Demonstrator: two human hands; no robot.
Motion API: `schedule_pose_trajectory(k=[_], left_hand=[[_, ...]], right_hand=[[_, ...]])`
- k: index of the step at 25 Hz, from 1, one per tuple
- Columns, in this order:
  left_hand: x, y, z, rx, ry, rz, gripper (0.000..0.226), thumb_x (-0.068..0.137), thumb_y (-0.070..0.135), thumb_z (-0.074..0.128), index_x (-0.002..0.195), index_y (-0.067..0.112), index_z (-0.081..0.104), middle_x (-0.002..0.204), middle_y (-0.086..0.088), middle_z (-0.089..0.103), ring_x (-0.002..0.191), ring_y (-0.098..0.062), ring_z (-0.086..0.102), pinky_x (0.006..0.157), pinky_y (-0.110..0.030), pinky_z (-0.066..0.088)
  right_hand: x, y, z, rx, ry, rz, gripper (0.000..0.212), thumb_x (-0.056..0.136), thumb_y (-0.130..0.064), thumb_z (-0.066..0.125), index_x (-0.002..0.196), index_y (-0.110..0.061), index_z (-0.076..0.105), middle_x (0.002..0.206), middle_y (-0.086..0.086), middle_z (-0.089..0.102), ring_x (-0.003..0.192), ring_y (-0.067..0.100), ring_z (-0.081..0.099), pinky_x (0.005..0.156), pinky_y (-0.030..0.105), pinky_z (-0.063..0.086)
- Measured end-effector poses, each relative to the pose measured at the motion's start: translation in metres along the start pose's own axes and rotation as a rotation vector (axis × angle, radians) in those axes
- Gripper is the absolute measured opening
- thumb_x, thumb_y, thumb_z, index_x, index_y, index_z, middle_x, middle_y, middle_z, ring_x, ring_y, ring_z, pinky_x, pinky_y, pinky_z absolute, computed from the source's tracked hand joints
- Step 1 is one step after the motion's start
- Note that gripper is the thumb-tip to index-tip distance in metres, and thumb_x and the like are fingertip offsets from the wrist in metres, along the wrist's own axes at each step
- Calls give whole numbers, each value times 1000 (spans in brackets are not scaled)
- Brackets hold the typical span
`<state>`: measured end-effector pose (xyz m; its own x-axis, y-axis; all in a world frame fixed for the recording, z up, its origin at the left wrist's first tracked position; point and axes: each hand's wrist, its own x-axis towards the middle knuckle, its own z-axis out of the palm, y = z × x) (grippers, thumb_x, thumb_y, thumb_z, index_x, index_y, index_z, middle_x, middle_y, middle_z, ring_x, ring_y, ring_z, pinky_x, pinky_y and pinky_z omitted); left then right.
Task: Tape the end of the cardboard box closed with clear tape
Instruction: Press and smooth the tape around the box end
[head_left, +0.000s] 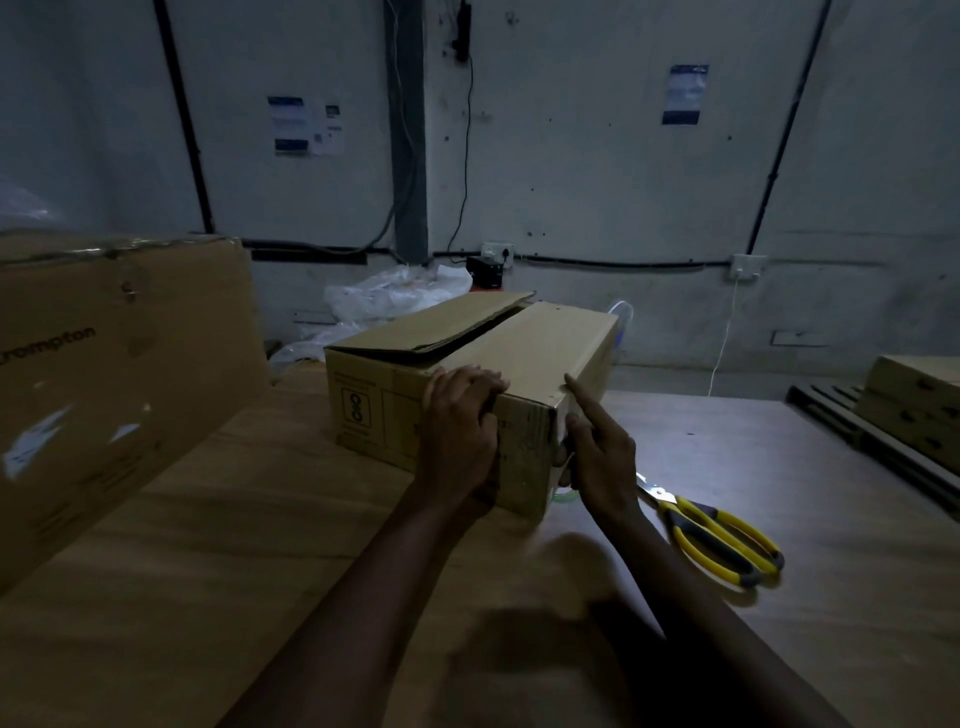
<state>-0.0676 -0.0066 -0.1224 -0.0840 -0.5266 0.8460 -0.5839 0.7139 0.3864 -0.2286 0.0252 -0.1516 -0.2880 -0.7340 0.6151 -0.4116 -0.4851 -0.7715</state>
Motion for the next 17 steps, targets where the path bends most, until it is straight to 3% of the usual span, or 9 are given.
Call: schedule_pose_trajectory(k=[3,6,8,10,14,17], left_hand=[[-1,-1,0,-4,4,-2,40,64,-1,49,98,12,67,104,-6,67,107,-26,56,102,-53,35],[0,0,-1,-8,1,-9,40,65,-1,49,98,12,67,104,-6,67,108,-26,55,105,-52,32],[1,0,-1,-4,2,-5,39,66,0,49,99,12,67,104,-6,67,106,-25,55,102,-55,34],[0,-1,0,-1,8,5,39,66,0,48,99,13,67,103,-6,67,106,-23,54,100,-56,36],[0,-1,1,14,6,13,41,65,-2,49,100,13,67,104,-6,67,107,-23,54,103,-55,35],[0,1,1,27,-8,18,41,66,-2,49,99,13,67,104,-6,67,107,-26,57,104,-54,33]], right_hand=[[6,-6,-9,308,80,279,24,101,-22,38,116,-21,57,67,11,58,47,21,51,39,25,42],[10,-9,-14,367,105,262,26,101,-17,35,103,-18,61,57,2,48,46,13,44,36,21,35],[5,-7,-10,205,118,130,28,100,-12,42,116,-19,64,64,-4,56,47,2,51,42,17,40],[-4,-1,-3,6,127,5,33,96,-6,50,124,-22,56,75,1,66,50,-1,57,46,16,45],[-18,4,7,-217,86,-102,43,94,-10,51,132,-27,40,76,10,71,51,5,57,48,24,52],[-22,9,4,-435,10,-136,38,95,-22,51,133,-17,51,71,13,72,52,13,62,50,29,55]])
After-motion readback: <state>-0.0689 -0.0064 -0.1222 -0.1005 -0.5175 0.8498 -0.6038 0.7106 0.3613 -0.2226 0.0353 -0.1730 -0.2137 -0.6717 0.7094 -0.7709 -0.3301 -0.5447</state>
